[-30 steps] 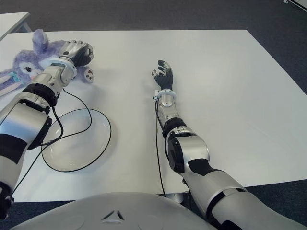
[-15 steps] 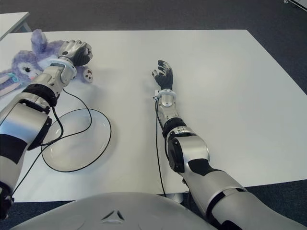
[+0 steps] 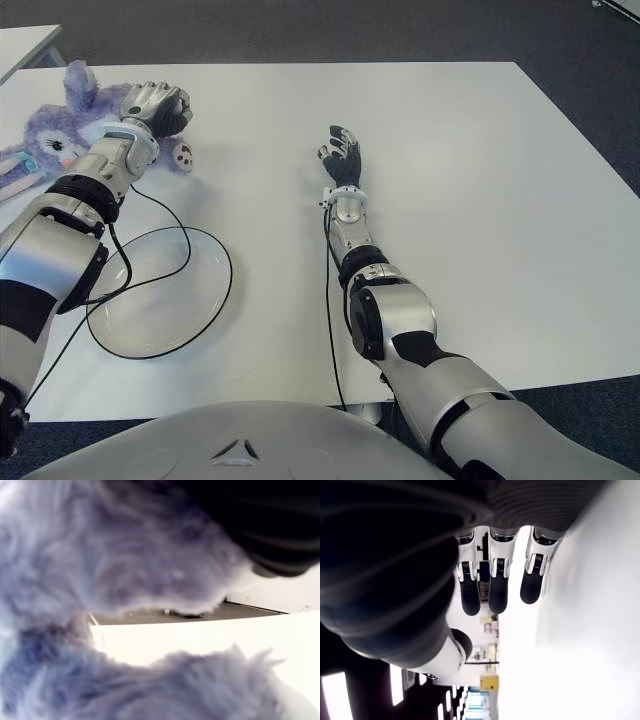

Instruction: Put the doll into the plate.

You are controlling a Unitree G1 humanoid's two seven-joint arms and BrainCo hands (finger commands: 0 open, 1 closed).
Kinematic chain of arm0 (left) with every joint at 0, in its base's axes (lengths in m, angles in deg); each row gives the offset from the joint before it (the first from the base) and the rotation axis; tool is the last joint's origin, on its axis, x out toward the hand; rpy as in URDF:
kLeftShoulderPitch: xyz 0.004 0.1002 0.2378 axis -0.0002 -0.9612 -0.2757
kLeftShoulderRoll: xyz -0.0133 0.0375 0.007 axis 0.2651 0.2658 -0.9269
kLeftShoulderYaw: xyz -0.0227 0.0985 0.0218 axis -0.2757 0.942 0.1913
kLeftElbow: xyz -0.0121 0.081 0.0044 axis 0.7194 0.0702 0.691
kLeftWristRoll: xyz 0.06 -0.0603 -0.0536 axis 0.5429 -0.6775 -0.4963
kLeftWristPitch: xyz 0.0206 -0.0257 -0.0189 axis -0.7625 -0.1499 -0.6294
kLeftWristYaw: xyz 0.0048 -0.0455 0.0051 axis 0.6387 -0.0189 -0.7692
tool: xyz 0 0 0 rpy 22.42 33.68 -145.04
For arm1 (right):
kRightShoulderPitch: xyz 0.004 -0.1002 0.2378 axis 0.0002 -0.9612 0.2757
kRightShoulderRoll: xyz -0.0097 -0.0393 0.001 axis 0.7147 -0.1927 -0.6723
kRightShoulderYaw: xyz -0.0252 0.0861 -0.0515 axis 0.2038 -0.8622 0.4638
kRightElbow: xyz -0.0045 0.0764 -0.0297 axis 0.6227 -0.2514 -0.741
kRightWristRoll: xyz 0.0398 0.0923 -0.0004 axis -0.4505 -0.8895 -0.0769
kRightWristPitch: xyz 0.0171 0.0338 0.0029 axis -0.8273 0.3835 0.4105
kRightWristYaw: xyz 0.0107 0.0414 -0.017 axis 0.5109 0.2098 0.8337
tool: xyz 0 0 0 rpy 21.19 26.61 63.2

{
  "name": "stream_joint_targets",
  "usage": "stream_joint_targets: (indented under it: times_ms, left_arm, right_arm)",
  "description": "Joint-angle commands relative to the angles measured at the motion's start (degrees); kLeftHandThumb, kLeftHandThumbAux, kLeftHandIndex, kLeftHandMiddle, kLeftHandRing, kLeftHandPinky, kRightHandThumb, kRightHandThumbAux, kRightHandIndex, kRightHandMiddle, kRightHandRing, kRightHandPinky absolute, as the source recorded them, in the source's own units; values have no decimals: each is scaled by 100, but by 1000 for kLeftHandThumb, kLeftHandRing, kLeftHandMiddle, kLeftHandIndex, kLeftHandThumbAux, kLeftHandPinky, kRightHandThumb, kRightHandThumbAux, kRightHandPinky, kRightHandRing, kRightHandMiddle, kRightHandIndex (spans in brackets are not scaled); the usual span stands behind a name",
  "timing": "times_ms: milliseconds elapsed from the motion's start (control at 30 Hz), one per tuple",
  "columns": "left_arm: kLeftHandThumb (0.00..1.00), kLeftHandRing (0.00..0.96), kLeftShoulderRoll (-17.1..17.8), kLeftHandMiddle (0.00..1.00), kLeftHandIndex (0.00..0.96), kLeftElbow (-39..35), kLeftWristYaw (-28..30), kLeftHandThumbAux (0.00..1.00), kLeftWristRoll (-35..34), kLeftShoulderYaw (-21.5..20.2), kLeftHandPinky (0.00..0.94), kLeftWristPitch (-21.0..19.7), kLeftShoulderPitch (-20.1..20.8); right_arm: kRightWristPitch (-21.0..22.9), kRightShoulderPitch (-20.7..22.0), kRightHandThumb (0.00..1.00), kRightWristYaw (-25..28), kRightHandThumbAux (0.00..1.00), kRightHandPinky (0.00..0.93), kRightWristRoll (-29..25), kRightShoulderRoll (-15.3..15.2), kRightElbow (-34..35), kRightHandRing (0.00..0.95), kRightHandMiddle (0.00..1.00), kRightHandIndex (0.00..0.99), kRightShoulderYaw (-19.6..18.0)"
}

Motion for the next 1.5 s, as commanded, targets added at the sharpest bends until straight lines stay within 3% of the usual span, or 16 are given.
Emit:
stream_joint_targets:
  times_ms: [33,467,867,1500]
  left_arm:
    - [797,788,49,810,764,-14,-132,695,81,79,718,3,54]
    - [770,810,-30,825,775,-279,-388,698,162,171,766,264,280]
    - [774,814,48,826,774,-667,-674,692,279,277,749,713,468]
    - [843,840,281,845,779,-1671,-330,686,162,136,817,1152,312]
  right_arm:
    - [736,-1154,577,-74,896,178,-191,996,-770,173,205,222,-145]
    - [659,-1198,569,-99,888,166,-137,999,-774,174,217,256,-98]
    - [730,-1207,537,-77,893,168,-72,980,-787,171,210,262,-27]
    - [700,-1195,520,-104,903,166,-44,957,-789,169,214,284,-10]
